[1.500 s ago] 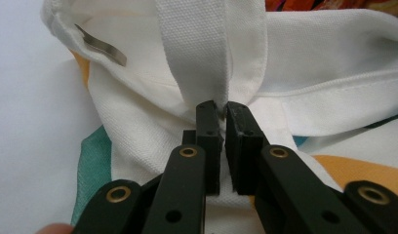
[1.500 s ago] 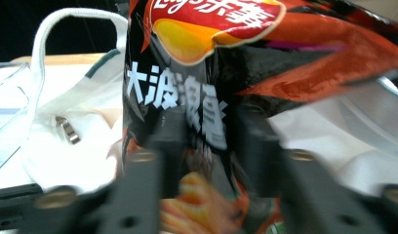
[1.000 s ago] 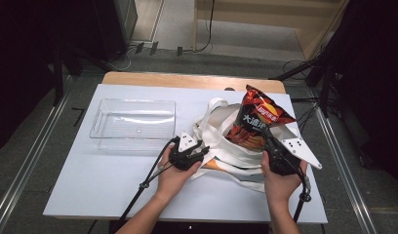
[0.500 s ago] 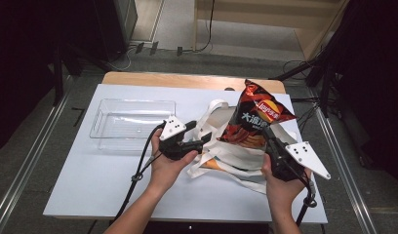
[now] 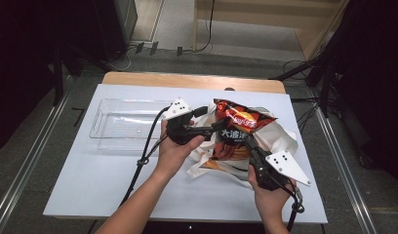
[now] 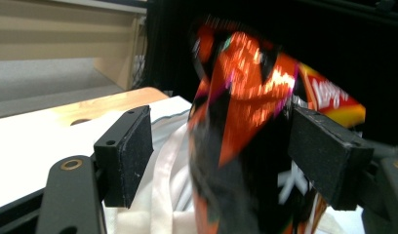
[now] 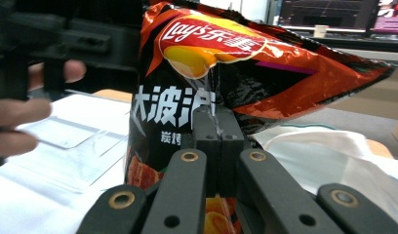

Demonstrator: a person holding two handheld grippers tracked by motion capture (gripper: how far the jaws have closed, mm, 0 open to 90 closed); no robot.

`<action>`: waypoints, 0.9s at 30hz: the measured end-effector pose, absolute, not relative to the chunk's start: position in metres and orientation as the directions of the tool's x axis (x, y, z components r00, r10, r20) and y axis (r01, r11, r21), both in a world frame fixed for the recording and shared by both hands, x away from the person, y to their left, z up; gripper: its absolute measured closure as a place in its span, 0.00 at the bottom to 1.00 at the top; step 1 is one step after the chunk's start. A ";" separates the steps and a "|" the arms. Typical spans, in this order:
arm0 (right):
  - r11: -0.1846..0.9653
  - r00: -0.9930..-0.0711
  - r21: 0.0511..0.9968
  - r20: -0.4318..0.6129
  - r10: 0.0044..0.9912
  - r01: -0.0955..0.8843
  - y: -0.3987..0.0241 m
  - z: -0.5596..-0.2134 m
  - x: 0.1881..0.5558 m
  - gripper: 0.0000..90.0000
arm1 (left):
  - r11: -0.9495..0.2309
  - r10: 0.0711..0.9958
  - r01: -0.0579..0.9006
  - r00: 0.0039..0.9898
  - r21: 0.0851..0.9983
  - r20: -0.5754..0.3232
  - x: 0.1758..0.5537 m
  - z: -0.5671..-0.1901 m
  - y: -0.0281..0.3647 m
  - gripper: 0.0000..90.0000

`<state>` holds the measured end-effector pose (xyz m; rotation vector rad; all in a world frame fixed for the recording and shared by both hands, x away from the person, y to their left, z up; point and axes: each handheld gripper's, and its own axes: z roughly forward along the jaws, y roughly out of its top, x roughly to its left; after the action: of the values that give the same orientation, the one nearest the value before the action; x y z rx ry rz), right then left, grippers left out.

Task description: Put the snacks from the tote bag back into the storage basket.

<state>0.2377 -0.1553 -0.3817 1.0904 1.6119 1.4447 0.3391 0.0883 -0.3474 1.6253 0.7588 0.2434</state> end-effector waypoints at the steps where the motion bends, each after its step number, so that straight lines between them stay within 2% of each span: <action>1: 0.022 -0.398 0.991 0.033 0.917 0.132 -0.155 -0.382 0.238 1.00 | -0.020 0.596 0.335 0.760 0.942 -0.258 0.339 -0.347 0.088 0.28; 12: 0.051 -0.452 0.990 0.014 0.892 0.132 -0.147 -0.386 0.234 1.00 | -0.030 0.571 0.368 0.769 0.929 -0.286 0.341 -0.340 0.080 0.33; 15: 0.059 -0.454 0.989 0.009 0.891 0.135 -0.148 -0.387 0.233 1.00 | -0.061 0.585 0.353 0.771 0.934 -0.253 0.339 -0.339 0.075 0.51; 16: 0.060 -0.459 0.989 0.010 0.889 0.138 -0.148 -0.389 0.233 1.00 | -0.067 0.593 0.353 0.766 0.933 -0.247 0.340 -0.338 0.073 0.60; 21: 0.064 -0.459 0.988 0.008 0.888 0.140 -0.148 -0.389 0.233 1.00 | -0.054 0.597 0.391 0.750 0.919 -0.284 0.343 -0.338 0.075 0.97; 22: 0.056 -0.462 0.988 0.018 0.887 0.146 -0.150 -0.388 0.232 1.00 | -0.058 0.588 0.388 0.758 0.920 -0.283 0.342 -0.338 0.075 1.00; 27: 0.052 -0.466 0.989 0.020 0.885 0.140 -0.153 -0.388 0.231 1.00 | -0.057 0.577 0.368 0.771 0.928 -0.270 0.338 -0.334 0.075 1.00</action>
<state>0.2310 -0.1533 -0.3878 1.0382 1.6871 1.4709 0.3377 0.0746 -0.3343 1.6711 0.7571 0.2005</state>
